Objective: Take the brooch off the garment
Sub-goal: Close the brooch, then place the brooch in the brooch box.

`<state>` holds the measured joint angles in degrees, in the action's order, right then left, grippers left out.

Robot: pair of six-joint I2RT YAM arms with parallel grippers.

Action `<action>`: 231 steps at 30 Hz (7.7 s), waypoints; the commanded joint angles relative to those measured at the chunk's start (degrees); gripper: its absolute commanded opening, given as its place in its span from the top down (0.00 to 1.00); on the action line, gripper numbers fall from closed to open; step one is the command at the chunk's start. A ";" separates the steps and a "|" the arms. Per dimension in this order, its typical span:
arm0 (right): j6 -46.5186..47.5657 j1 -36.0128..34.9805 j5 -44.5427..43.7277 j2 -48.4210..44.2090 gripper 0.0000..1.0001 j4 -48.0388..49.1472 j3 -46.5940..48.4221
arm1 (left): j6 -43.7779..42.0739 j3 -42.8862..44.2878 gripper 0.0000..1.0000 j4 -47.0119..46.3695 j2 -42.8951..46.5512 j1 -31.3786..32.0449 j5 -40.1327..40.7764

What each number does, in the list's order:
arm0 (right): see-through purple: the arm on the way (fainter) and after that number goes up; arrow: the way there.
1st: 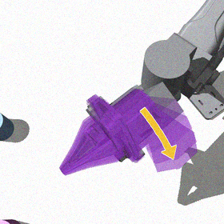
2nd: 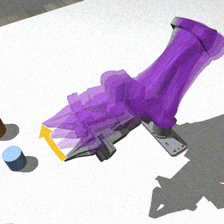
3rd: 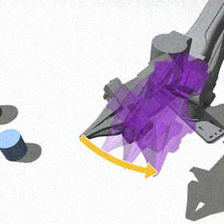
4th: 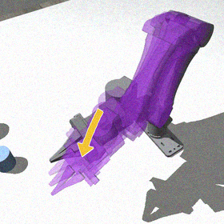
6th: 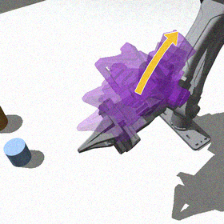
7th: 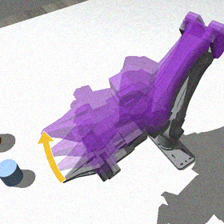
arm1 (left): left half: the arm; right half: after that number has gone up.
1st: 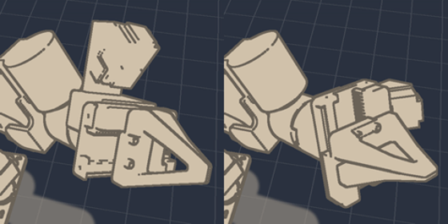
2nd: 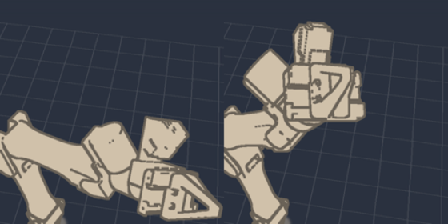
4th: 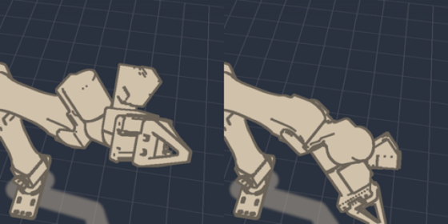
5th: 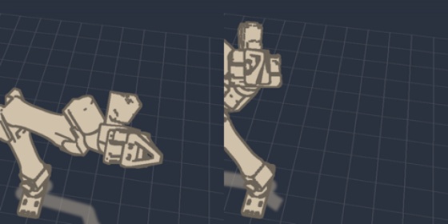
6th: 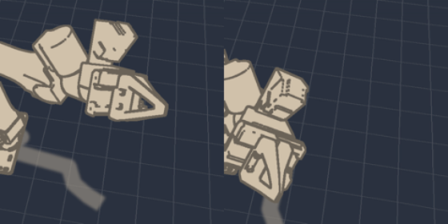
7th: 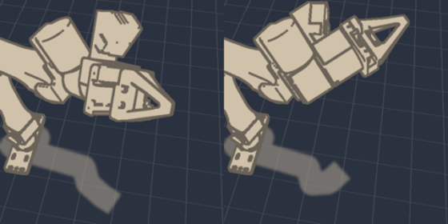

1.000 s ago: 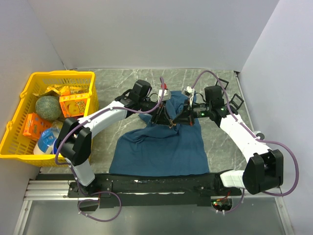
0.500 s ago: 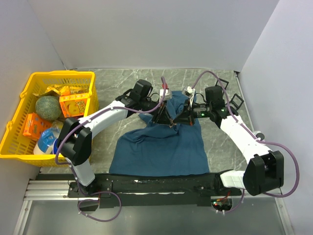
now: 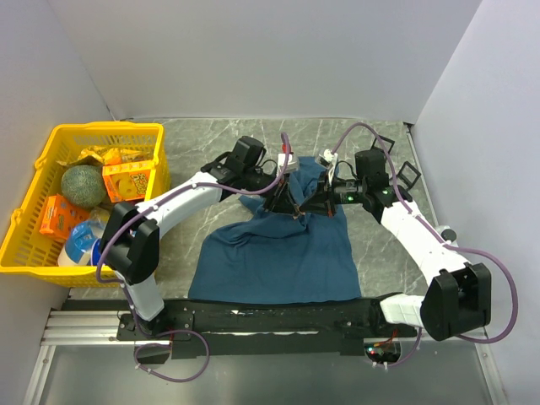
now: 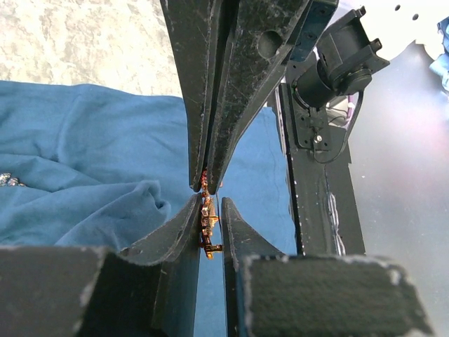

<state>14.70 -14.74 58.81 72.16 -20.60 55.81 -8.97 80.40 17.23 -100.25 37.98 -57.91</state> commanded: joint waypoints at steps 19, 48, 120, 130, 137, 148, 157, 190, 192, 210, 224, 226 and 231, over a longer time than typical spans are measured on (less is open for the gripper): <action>-0.46 0.15 2.80 -2.29 1.00 1.35 0.00 | 2.03 0.72 0.68 -4.13 0.14 -0.97 -10.20; -5.21 2.52 8.43 -0.79 1.00 3.29 0.17 | 0.80 0.11 0.63 -3.79 -0.04 -0.18 -8.71; -4.77 2.53 6.32 -1.23 1.00 3.64 -0.35 | 13.72 -2.09 0.91 -13.46 -0.48 -1.24 4.65; -4.77 2.44 5.88 -1.15 1.00 3.73 -0.35 | 9.95 -1.04 0.88 -10.04 -0.74 -1.15 2.46; -4.77 2.61 6.06 -1.23 1.00 3.73 -0.27 | 5.72 0.19 0.75 -6.86 -0.56 -1.15 0.61; -4.50 2.61 5.97 -1.23 1.00 3.55 -0.44 | 4.58 1.16 0.52 -5.11 0.23 -1.41 -3.43; -1.08 2.53 1.41 -2.55 1.00 2.41 -0.70 | 0.19 1.69 0.29 -1.59 1.81 -3.52 -4.84; 21.86 -3.10 -52.11 -9.59 1.00 15.05 -8.00 | -9.67 4.06 0.04 15.46 10.25 -7.83 16.24; 23.00 -3.19 -58.17 -7.23 1.00 18.74 -7.65 | -7.12 3.10 0.04 15.02 10.60 -8.27 17.13; 26.34 6.12 -85.95 23.45 1.00 34.39 4.30 | -3.24 -8.41 0.04 6.68 18.24 -11.61 19.95; 36.10 12.81 -94.49 30.05 1.00 45.03 2.72 | -6.75 -7.81 0.04 9.38 19.12 -11.61 20.55; 37.41 13.34 -93.88 30.76 1.00 45.47 2.55 | -9.38 -5.88 0.04 11.76 18.95 -11.61 21.95; 42.07 13.60 -93.96 32.95 1.00 51.18 0.18 | -12.38 -0.26 0.04 20.01 17.45 -11.70 25.04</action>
<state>52.42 -1.28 -33.93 102.67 23.09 57.95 -17.50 74.39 30.92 -82.76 26.33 -35.20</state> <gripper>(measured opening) 0.018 0.962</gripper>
